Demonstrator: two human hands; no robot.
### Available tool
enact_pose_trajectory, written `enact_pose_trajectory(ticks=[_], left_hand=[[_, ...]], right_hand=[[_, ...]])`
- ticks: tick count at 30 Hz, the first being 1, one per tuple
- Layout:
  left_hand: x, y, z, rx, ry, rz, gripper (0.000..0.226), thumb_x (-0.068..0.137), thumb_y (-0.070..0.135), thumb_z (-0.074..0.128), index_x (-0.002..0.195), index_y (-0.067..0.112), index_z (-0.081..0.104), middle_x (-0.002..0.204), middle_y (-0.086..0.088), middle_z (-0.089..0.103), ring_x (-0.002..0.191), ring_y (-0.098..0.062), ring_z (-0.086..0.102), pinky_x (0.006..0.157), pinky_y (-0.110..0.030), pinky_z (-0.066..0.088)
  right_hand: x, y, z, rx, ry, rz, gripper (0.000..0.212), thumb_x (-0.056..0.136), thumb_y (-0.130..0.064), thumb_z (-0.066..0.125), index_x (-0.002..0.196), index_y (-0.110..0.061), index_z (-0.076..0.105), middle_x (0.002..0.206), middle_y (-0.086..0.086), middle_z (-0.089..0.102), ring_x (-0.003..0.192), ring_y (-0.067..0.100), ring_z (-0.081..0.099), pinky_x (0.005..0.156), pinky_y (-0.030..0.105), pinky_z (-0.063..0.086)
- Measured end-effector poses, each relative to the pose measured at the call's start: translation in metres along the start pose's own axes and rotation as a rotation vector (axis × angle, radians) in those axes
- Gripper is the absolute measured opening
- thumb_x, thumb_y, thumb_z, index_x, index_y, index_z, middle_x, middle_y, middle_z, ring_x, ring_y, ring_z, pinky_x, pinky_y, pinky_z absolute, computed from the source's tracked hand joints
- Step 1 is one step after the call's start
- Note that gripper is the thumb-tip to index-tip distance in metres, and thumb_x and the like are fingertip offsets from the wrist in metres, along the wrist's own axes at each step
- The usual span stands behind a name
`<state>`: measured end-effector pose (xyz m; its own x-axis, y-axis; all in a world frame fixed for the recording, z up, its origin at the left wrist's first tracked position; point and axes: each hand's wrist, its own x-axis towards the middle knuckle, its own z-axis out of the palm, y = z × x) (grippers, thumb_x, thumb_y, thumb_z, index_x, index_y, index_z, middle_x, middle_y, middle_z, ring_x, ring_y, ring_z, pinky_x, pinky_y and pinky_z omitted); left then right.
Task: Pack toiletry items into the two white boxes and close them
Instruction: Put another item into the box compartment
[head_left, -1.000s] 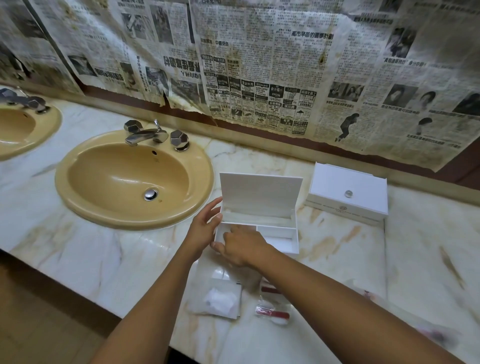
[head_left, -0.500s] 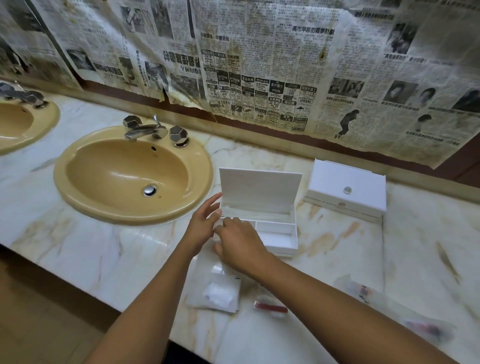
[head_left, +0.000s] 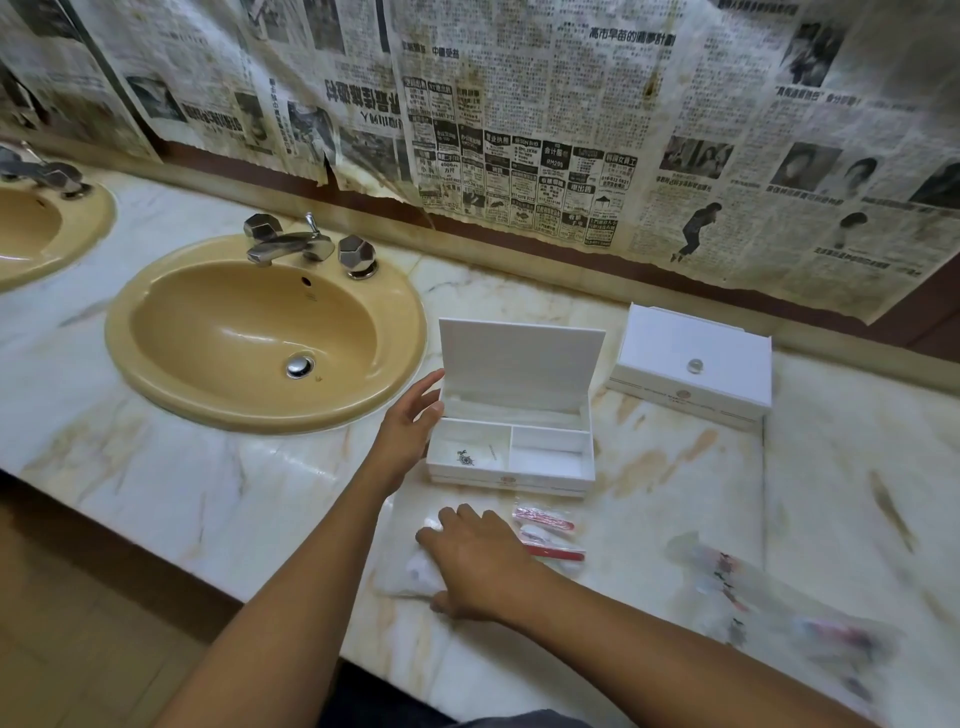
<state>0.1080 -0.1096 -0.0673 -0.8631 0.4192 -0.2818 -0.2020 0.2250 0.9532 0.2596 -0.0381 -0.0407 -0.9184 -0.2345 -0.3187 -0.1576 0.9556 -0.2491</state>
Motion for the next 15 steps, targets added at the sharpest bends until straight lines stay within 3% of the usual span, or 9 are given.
enact_pose_trajectory(ticks=[3, 7, 10, 13, 15], left_hand=[[0.001, -0.001, -0.001, 0.000, 0.001, -0.006, 0.040, 0.103, 0.023, 0.049, 0.138, 0.041, 0.050, 0.118, 0.022, 0.056, 0.110, 0.013, 0.050, 0.079, -0.024, 0.045], [0.001, -0.001, -0.001, -0.017, -0.004, -0.013, 0.038, 0.103, 0.023, 0.050, 0.134, 0.045, 0.053, 0.123, 0.019, 0.059, 0.115, 0.002, 0.055, 0.086, -0.032, 0.051], [0.000, 0.001, 0.000, -0.023, -0.001, -0.012, 0.038, 0.103, 0.023, 0.049, 0.134, 0.045, 0.053, 0.124, 0.017, 0.060, 0.110, 0.002, 0.058, 0.080, -0.030, 0.053], [0.001, -0.002, -0.001, -0.013, -0.016, -0.001, 0.038, 0.102, 0.025, 0.051, 0.130, 0.050, 0.054, 0.131, 0.006, 0.061, 0.118, -0.010, 0.059, 0.083, -0.039, 0.052], [0.001, -0.002, -0.001, -0.005, -0.016, 0.004, 0.038, 0.102, 0.025, 0.051, 0.129, 0.051, 0.055, 0.130, 0.006, 0.061, 0.115, -0.008, 0.058, 0.079, -0.035, 0.049]], right_hand=[[-0.001, -0.002, -0.004, 0.005, 0.020, 0.001, 0.044, 0.082, -0.024, 0.064, 0.122, -0.010, 0.050, 0.117, 0.015, 0.050, 0.109, 0.032, 0.045, 0.084, 0.040, 0.036], [-0.003, -0.002, -0.009, -0.003, 0.022, 0.002, 0.039, 0.082, -0.024, 0.063, 0.117, -0.010, 0.052, 0.115, 0.015, 0.050, 0.109, 0.032, 0.045, 0.083, 0.040, 0.035], [-0.002, -0.001, -0.016, -0.024, 0.035, 0.012, 0.035, 0.084, -0.027, 0.063, 0.114, -0.009, 0.055, 0.114, 0.015, 0.051, 0.109, 0.033, 0.046, 0.085, 0.041, 0.035], [0.001, 0.000, -0.028, -0.082, 0.080, 0.047, 0.038, 0.087, -0.034, 0.063, 0.114, -0.009, 0.057, 0.115, 0.016, 0.054, 0.110, 0.033, 0.048, 0.090, 0.041, 0.035], [0.003, 0.002, -0.041, -0.117, 0.109, 0.070, 0.036, 0.086, -0.025, 0.061, 0.117, -0.009, 0.055, 0.116, 0.015, 0.053, 0.111, 0.032, 0.046, 0.092, 0.041, 0.034]])
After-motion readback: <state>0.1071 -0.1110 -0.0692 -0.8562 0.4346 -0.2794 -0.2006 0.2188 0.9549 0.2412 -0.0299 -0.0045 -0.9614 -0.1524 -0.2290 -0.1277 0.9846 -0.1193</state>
